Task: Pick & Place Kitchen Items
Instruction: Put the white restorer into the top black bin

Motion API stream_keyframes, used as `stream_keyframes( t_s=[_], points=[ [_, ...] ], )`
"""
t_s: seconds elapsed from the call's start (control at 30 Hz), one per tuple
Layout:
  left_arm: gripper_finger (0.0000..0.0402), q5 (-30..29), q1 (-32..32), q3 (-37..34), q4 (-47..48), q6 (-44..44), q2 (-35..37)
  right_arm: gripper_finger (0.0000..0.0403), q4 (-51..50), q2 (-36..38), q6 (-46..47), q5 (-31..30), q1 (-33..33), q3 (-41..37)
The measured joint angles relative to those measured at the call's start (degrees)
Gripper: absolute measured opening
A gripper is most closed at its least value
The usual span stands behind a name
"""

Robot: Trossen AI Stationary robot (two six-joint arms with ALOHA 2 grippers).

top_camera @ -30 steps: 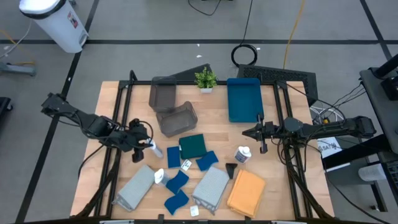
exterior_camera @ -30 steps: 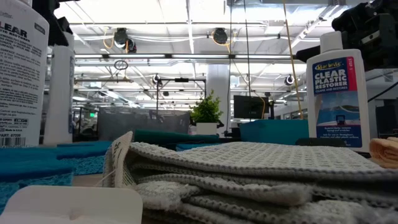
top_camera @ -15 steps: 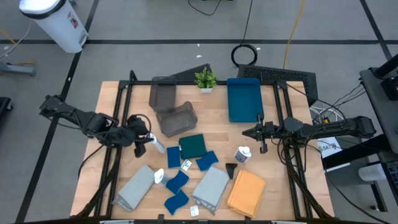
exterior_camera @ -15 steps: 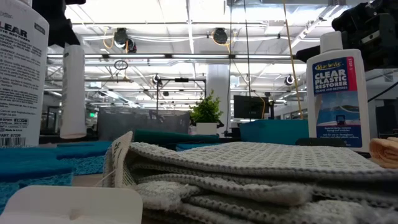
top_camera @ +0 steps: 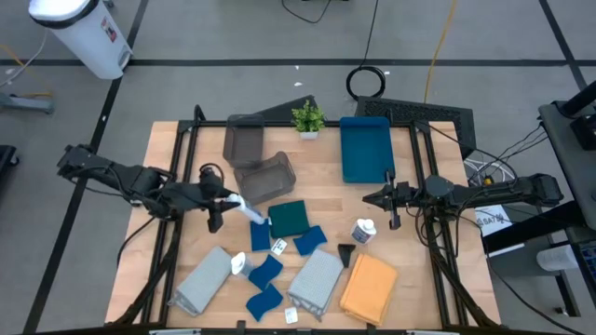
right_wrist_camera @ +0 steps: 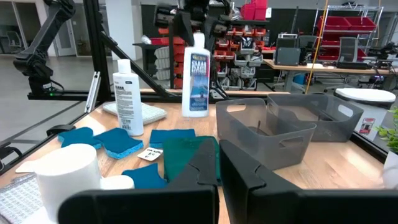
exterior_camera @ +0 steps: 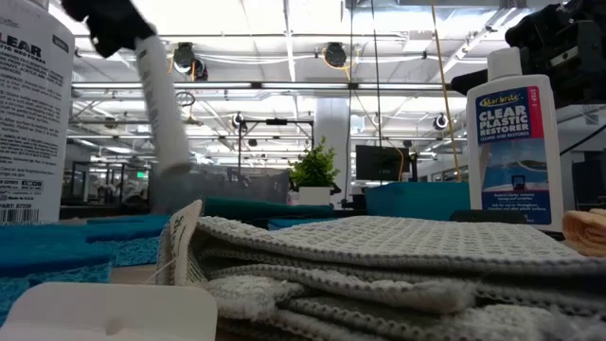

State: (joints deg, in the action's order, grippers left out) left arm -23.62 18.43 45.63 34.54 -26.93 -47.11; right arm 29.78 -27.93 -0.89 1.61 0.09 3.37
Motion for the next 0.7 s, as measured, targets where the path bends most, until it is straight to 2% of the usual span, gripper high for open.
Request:
stream_keyframes(
  t_s=[0.27,0.53,0.7],
  points=[
    [0.0125,-1.19,-2.34,0.02,-11.92,9.74,0.00,0.0000,0.00,-0.01,0.00,0.00,-0.01,-0.01],
    [0.0122,-8.33,-5.10,0.02,-21.28,15.48,0.00,0.0000,0.00,-0.01,0.00,0.00,0.01,0.01],
    [0.0124,-10.68,-7.33,0.07,-26.27,18.33,0.00,0.0000,-0.01,0.01,0.00,0.00,-0.01,-0.01]
  ],
)
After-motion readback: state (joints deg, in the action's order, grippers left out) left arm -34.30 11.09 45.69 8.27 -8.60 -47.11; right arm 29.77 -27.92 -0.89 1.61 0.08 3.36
